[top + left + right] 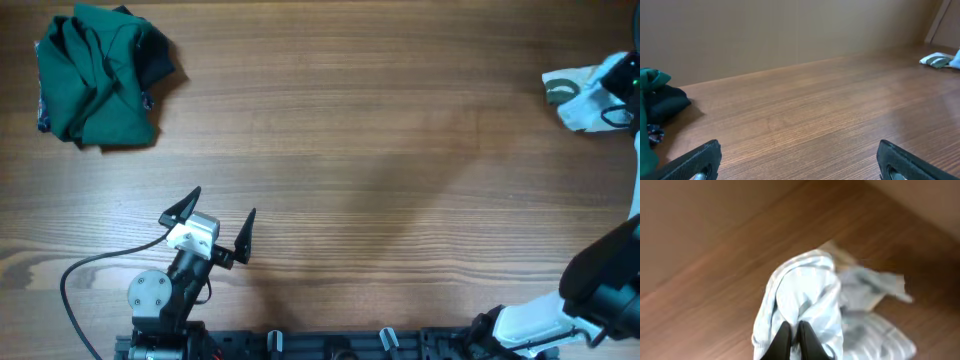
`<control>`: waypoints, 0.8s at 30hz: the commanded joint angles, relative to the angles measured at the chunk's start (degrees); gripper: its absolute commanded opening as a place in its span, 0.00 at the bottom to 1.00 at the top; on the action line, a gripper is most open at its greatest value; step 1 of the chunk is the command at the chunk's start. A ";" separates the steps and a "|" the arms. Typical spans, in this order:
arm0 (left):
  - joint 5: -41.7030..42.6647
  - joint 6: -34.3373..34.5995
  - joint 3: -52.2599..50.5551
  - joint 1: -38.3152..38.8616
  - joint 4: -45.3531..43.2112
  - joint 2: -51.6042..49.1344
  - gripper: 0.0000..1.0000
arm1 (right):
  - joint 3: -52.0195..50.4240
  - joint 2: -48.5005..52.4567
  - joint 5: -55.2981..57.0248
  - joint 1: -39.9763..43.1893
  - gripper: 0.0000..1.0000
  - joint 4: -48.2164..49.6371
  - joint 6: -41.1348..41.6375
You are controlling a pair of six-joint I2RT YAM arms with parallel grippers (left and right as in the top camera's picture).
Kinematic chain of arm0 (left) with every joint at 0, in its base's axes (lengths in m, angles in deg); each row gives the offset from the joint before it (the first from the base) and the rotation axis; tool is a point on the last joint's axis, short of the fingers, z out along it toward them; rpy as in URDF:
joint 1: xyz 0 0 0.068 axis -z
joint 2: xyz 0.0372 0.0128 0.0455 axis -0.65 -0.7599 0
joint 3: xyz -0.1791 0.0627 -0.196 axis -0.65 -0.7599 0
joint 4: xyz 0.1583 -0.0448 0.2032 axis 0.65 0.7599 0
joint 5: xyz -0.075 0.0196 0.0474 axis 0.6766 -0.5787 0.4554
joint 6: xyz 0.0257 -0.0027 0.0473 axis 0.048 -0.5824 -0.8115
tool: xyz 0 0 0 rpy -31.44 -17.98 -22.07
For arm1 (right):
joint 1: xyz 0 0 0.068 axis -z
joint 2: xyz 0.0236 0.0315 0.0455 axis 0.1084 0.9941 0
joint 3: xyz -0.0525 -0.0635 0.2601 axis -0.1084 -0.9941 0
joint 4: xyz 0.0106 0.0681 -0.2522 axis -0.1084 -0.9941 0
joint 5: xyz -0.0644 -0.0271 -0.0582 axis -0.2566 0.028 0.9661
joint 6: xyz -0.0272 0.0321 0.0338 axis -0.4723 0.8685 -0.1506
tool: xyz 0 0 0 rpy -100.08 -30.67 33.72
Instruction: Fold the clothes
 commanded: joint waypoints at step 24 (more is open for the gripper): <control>-0.11 0.57 -0.48 0.31 -0.02 0.42 1.00 | 0.59 -3.78 -13.14 -32.20 0.04 -11.87 7.02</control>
